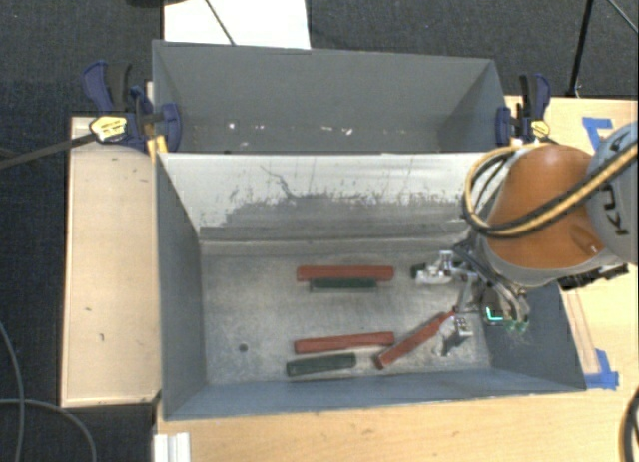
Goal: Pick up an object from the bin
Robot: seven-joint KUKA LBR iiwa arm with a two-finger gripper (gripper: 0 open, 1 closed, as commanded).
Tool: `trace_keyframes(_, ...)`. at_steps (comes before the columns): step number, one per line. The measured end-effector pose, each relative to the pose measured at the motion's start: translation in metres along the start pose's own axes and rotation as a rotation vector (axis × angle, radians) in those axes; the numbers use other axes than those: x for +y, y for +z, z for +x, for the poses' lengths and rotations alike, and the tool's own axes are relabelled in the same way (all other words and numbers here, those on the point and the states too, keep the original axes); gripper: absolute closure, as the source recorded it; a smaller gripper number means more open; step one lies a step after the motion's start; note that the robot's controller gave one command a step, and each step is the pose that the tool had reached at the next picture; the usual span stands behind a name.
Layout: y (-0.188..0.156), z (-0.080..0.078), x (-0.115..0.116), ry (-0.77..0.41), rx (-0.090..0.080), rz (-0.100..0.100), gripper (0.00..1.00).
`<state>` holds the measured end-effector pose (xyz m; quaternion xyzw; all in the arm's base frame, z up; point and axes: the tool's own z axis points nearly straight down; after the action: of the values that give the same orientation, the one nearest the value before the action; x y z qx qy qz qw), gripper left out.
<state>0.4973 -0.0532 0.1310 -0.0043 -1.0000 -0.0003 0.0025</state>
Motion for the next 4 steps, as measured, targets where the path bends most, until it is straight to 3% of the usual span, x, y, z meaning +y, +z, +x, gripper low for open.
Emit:
trace_keyframes(1,-0.003,-0.002,0.000,-0.002,-0.007,0.001,0.00)
trace_keyframes(2,0.058,0.014,0.004,-0.165,-0.008,0.001,1.00)
trace_keyframes(3,0.058,0.014,0.004,-0.166,-0.008,0.001,1.00)
trace_keyframes(4,-0.142,-0.008,0.006,-0.119,-0.016,0.003,1.00)
